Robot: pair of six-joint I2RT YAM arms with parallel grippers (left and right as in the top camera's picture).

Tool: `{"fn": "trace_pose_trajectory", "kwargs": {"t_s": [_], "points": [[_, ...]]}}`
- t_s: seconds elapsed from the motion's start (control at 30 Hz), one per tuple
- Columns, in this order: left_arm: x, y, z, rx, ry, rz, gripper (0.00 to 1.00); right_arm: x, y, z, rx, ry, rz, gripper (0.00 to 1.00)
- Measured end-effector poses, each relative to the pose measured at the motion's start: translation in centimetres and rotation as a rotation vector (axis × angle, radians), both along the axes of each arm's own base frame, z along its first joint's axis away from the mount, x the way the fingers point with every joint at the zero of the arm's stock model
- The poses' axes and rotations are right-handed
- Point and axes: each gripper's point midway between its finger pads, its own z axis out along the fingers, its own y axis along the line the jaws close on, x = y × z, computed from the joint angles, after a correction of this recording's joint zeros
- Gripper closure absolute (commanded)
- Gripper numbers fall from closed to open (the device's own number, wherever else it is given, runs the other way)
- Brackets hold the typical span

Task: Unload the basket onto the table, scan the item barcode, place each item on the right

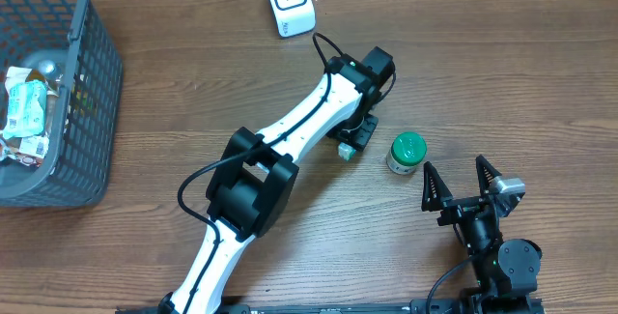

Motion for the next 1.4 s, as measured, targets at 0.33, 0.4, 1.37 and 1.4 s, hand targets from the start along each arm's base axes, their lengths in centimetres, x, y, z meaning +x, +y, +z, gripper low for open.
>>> {"fn": "trace_pose_trajectory", "kwargs": {"t_s": [0.33, 0.4, 1.37, 1.4], "points": [[1.3, 1.6, 0.0, 0.018, -0.013, 0.037, 0.32, 0.0, 0.0, 0.0, -0.001, 0.000, 0.000, 0.00], [1.4, 2.0, 0.4, 0.028, -0.011, 0.044, 0.32, 0.0, 0.0, 0.0, 0.000, 0.000, 0.000, 0.00], [-0.6, -1.9, 4.3, -0.148, 0.086, -0.006, 0.96, 0.0, 0.0, 0.0, 0.000, 0.000, 0.000, 0.00], [-0.7, -1.9, 4.2, -0.146, 0.089, -0.005, 0.96, 0.0, 0.0, 0.0, 0.000, 0.000, 0.000, 0.00]]}}
